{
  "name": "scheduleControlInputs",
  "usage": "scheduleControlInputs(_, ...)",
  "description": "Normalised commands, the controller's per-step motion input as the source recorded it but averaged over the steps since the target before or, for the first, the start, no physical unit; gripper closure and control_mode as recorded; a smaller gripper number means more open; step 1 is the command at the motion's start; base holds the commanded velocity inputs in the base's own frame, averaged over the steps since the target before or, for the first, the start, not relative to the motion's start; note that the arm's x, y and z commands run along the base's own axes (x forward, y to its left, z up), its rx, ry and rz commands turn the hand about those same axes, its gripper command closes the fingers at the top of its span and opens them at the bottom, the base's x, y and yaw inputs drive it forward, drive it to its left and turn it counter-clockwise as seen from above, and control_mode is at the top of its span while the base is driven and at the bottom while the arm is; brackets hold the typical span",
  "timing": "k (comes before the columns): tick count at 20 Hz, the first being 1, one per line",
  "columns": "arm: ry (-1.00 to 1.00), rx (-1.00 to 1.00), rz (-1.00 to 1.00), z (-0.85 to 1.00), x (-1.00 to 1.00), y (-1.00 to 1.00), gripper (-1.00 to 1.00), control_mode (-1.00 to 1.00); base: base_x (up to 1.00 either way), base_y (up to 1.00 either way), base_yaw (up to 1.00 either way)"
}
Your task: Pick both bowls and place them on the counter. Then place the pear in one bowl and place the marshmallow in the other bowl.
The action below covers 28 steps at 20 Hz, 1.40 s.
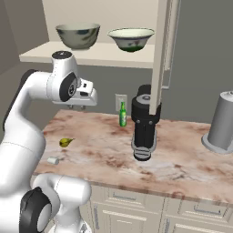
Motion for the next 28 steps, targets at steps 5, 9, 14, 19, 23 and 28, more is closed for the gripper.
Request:
scheduleControlInputs(5,-0.08,0.00,0.07,0.00,-0.04,0.07,-1.00,-1.00,0.00,0.00,0.00)
scheduleControlInputs(9,-0.25,-0.02,0.23,0.16,-0.15,0.04,-1.00,-1.00,0.00,0.00,0.00)
scheduleControlInputs(14,-0.35,-0.03,0.24,0.32,-0.31,-0.02,-1.00,-1.00,0.00,0.00,0.00)
scheduleControlInputs(19,-0.35,-0.18,0.17,0.31,-0.14,-0.12,-1.00,-1.00,0.00,0.00,0.00)
scheduleControlInputs(23,-0.30,-0.28,0.06,0.33,-0.06,-0.03,-1.00,-1.00,0.00,0.00,0.00)
scheduleControlInputs(28,-0.17,-0.31,0.00,0.40,0.00,0.00,-1.00,-1.00,0.00,0.00,0.00)
